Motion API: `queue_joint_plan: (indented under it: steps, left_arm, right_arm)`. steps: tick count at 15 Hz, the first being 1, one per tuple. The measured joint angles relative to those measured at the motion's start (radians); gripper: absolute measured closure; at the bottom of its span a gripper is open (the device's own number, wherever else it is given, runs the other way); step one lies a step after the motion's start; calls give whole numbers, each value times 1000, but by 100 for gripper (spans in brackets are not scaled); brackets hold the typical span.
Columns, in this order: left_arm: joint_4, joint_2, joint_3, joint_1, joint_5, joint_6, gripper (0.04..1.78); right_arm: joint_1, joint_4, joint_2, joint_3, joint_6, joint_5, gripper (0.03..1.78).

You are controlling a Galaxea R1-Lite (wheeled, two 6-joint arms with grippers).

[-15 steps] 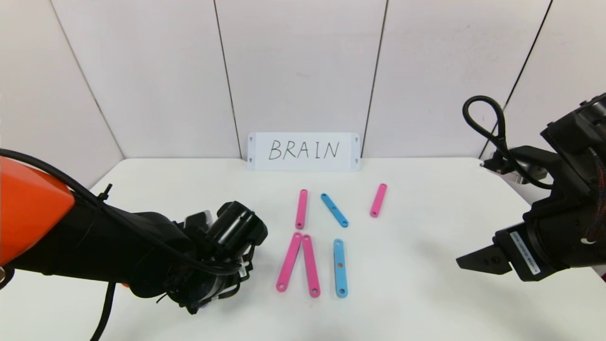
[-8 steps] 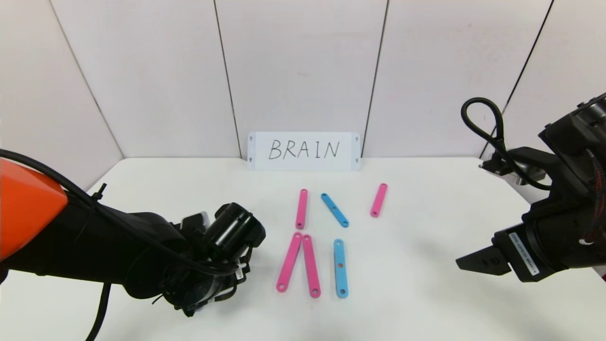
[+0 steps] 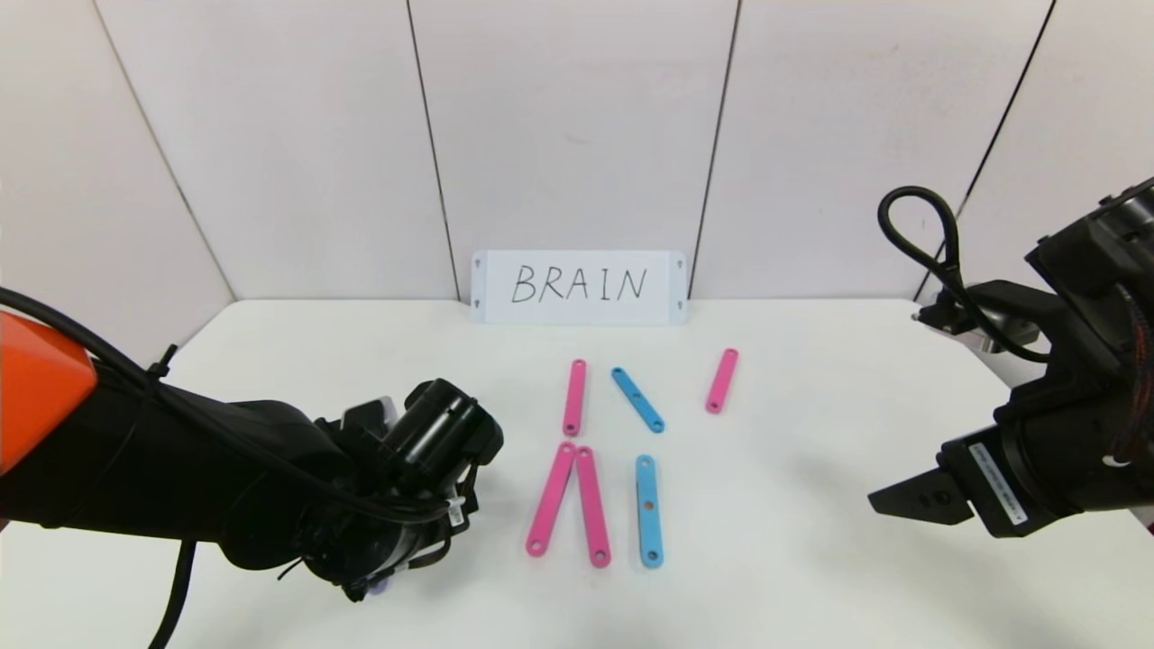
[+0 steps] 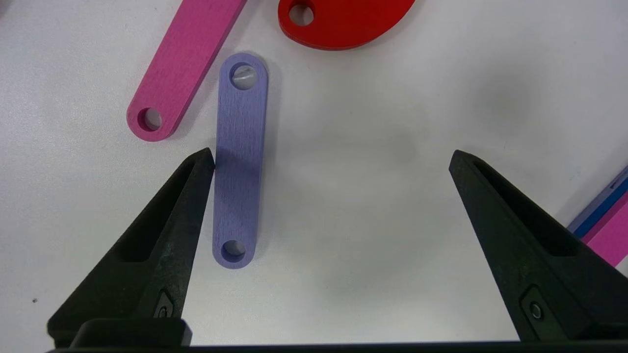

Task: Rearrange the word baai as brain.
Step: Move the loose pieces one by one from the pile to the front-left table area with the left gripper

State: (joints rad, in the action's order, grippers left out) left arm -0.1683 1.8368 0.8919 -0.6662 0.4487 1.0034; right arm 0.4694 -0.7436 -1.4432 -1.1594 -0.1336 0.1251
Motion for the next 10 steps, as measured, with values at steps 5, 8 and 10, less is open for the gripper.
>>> queue_joint_plan:
  steps: [5,8,10]
  left_arm:
    - [0,2,3,-3,0,1,13]
    - [0,2,1,-3,0,3,13]
    - [0,0,1,-2,0,2,13]
  right_arm:
    - [0,1,3,-1,0,1,10]
    - [0,0,3,-1,0,1,10]
    - [0,0,2,-1,-1,1,10]
